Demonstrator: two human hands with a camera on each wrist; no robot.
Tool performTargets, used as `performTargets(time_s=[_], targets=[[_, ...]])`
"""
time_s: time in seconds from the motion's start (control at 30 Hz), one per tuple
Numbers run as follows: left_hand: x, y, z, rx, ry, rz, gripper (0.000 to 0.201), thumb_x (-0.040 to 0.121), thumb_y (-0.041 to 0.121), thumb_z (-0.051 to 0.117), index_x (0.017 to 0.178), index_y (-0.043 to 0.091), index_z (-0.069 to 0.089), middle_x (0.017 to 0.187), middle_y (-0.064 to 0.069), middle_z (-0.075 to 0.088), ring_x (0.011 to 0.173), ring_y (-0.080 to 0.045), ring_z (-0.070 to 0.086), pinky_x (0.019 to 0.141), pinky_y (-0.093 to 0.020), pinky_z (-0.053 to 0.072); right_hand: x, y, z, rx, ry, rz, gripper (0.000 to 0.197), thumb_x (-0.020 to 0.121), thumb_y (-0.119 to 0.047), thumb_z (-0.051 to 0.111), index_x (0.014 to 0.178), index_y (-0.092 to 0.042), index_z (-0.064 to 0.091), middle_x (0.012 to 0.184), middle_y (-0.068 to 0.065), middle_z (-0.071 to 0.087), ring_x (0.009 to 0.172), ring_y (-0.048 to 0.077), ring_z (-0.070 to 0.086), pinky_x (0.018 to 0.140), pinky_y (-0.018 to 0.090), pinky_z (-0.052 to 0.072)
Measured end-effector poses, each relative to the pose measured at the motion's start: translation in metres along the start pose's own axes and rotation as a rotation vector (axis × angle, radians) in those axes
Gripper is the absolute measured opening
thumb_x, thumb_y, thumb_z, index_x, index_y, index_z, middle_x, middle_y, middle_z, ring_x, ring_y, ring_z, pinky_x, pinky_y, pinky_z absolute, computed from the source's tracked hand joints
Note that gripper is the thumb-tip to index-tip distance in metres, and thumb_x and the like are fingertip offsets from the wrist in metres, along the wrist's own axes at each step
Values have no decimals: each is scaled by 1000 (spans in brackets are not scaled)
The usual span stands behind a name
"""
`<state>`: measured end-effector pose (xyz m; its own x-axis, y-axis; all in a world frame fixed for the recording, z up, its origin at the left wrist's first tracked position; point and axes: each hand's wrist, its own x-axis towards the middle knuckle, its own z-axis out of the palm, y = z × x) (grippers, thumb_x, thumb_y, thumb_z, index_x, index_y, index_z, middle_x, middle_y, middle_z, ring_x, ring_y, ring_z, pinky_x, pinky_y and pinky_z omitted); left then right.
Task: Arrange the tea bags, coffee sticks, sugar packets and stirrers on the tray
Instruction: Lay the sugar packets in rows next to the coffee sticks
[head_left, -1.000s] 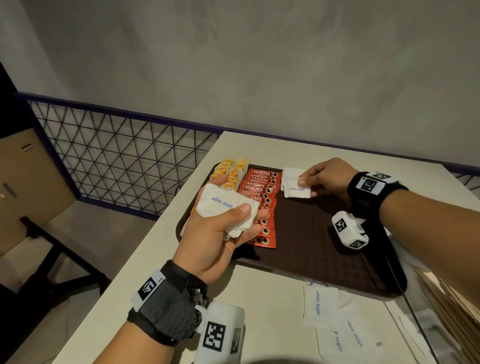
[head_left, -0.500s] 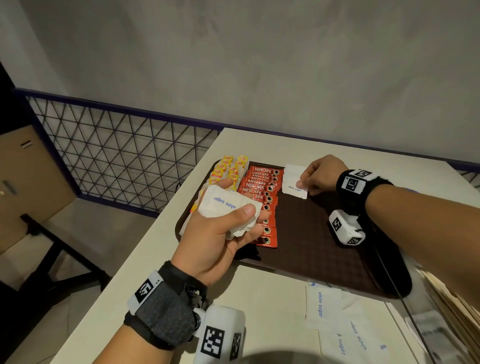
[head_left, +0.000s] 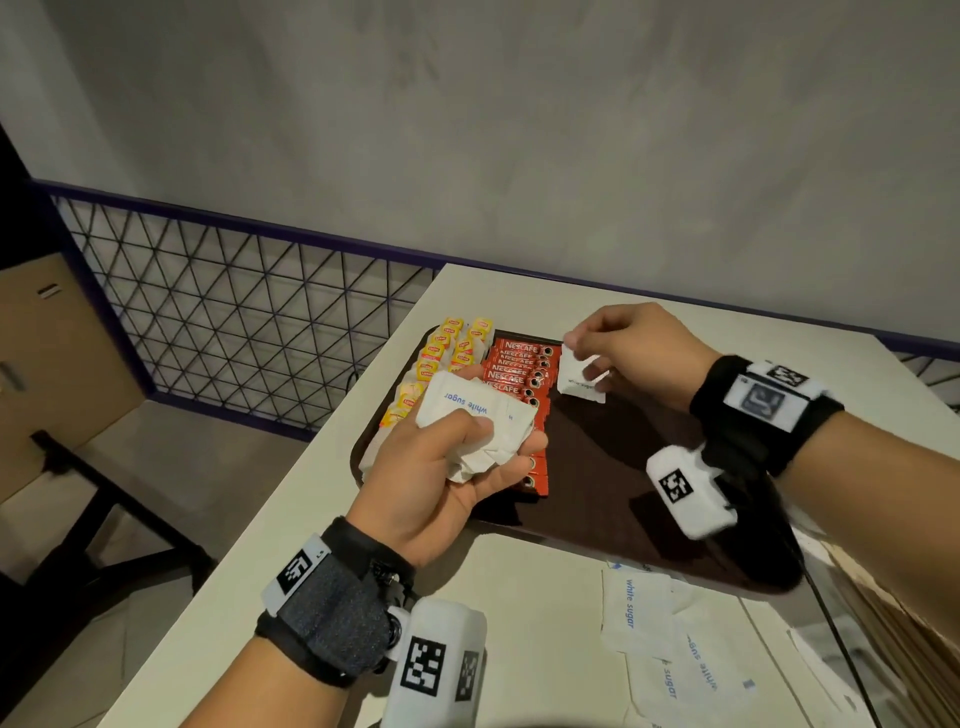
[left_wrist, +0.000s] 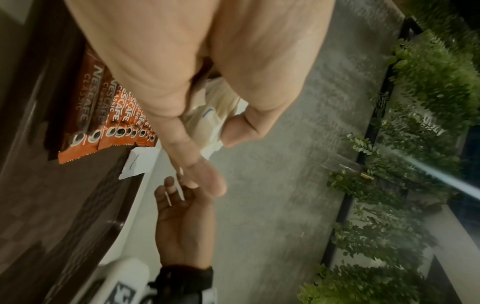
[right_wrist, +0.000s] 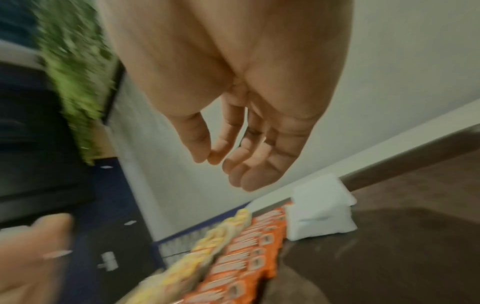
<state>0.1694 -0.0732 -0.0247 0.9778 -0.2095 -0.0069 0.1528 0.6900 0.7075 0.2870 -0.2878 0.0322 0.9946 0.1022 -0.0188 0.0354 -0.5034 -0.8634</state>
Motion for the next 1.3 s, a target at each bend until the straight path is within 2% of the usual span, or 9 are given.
performTargets(time_s=[0.23, 0.4, 0.6, 0.7, 0.8, 0.9, 1.03, 1.2, 1.3], targets=[[-4, -1, 5, 193, -90, -1, 45, 84, 9, 68, 129, 13, 64, 100, -21, 72, 74, -32, 72, 39, -25, 49, -95, -23, 26, 190, -261, -145, 26, 90, -17, 77, 111, -5, 71, 101, 24, 73, 78, 25, 68, 71, 34, 60], [-7, -3, 5, 289, -144, -2, 51, 84, 7, 72, 133, 10, 61, 101, -17, 71, 68, -25, 67, 37, -21, 43, -109, -22, 22, 163, -200, -158, 20, 89, -24, 77, 107, -14, 76, 92, 8, 77, 76, 23, 68, 71, 34, 59], [-5, -6, 3, 319, -134, -41, 53, 85, 12, 75, 135, 6, 58, 98, -16, 69, 66, -23, 63, 37, -19, 39, -108, -22, 19, 136, -147, -134, 15, 89, -19, 78, 98, -8, 72, 93, 10, 78, 77, 31, 73, 69, 36, 59], [-5, -5, 3, 276, -90, -45, 37, 89, 8, 73, 125, 7, 65, 94, -17, 68, 66, -23, 63, 36, -19, 38, -105, -24, 17, 260, -78, -67, 4, 95, -6, 70, 95, -3, 66, 95, 14, 78, 78, 25, 75, 61, 30, 59], [-4, -3, 2, 236, -18, -46, 24, 95, -2, 59, 107, 15, 71, 96, -20, 70, 65, -30, 65, 37, -21, 38, -101, -27, 12, 430, -59, -5, 11, 96, 3, 59, 94, -5, 66, 103, 19, 75, 95, 33, 75, 64, 32, 62], [-3, -4, 2, 225, 1, -46, 41, 91, -7, 53, 123, 17, 62, 104, -16, 72, 69, -34, 68, 40, -23, 41, -100, -31, 7, 520, -123, 45, 17, 97, 7, 53, 101, -2, 67, 102, 13, 76, 99, 33, 75, 70, 41, 65], [-4, -4, 4, 216, -9, -83, 34, 77, 5, 68, 107, 20, 64, 96, -18, 71, 75, -34, 70, 44, -26, 46, -102, -31, 9, 433, -238, 39, 28, 96, 7, 62, 119, -7, 68, 113, 16, 74, 100, 38, 75, 66, 41, 64], [-7, -1, 9, 201, -16, -127, 24, 88, 30, 74, 106, 22, 61, 97, -17, 69, 72, -31, 68, 43, -24, 44, -101, -26, 11, 275, -263, -19, 51, 81, 4, 79, 127, -12, 62, 103, 20, 77, 103, 43, 73, 97, 62, 56], [-8, -3, 9, 271, -43, -127, 26, 89, 32, 76, 109, 18, 66, 93, -18, 70, 67, -29, 67, 40, -23, 43, -101, -27, 11, 211, -298, -46, 55, 75, -5, 86, 125, -13, 63, 98, 22, 78, 99, 45, 73, 99, 58, 55]])
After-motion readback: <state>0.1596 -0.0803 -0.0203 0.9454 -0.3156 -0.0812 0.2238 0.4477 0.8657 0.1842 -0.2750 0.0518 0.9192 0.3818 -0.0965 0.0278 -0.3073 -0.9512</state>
